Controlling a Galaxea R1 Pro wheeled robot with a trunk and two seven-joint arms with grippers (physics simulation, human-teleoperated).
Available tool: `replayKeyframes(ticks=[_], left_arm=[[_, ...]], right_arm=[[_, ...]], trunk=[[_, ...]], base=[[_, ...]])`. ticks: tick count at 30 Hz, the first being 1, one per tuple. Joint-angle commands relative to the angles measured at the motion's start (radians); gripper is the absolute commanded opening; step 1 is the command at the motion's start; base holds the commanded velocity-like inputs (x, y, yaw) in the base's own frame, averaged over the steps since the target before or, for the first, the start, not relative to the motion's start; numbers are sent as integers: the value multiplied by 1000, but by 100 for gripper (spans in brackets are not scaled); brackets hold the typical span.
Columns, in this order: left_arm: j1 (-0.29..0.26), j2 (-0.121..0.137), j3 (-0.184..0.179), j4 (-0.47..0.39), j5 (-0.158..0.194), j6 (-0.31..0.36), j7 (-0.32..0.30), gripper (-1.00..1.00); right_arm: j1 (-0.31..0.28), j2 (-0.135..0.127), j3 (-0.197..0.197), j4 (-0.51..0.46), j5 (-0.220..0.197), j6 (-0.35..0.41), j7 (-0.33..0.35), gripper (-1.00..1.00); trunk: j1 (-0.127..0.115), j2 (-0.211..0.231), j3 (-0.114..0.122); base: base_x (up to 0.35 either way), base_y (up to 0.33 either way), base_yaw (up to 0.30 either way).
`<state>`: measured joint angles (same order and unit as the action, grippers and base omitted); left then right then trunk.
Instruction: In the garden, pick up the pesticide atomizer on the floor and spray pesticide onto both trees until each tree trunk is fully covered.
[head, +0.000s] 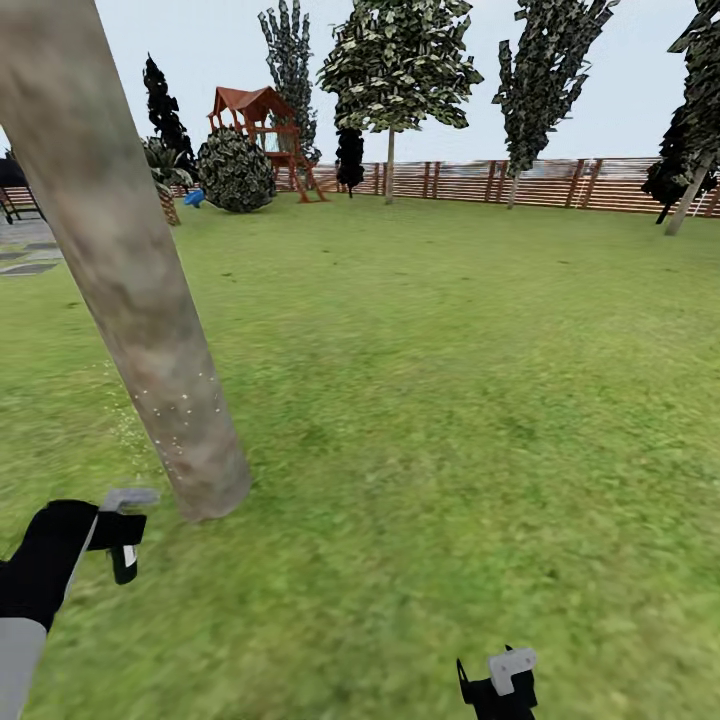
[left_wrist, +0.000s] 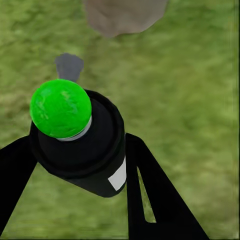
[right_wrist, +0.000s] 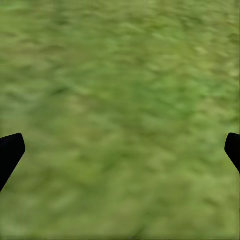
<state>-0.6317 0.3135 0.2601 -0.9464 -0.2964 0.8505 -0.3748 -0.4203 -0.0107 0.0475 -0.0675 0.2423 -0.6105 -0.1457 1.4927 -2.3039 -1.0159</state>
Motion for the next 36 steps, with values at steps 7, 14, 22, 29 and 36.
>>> replayKeyframes(ticks=[7, 14, 22, 29, 36], left_arm=[[16, -42, -17, 3, -10, -3, 33, -100], [103, -51, -17, 29, -24, -101, 43, -100], [106, -77, 145, 144, -28, -242, 121, -100], [107, -101, 170, 151, -32, -269, 140, -100], [124, -103, 171, 222, -24, -355, 241, -100]], right_arm=[[0, 0, 0, 1, 1, 0, 1, 100], [0, 0, 0, 1, 1, 1, 0, 100], [0, 0, 0, 2, 1, 2, 0, 100], [0, 0, 0, 2, 1, 2, 1, 100], [0, 0, 0, 1, 2, 2, 1, 100]], trunk=[[0, 0, 0], [0, 0, 0], [0, 0, 0], [0, 0, 0], [0, 0, 0]], base=[[207, 0, 0], [97, 0, 0], [0, 0, 0], [1, -1, 0], [197, -161, 0]])
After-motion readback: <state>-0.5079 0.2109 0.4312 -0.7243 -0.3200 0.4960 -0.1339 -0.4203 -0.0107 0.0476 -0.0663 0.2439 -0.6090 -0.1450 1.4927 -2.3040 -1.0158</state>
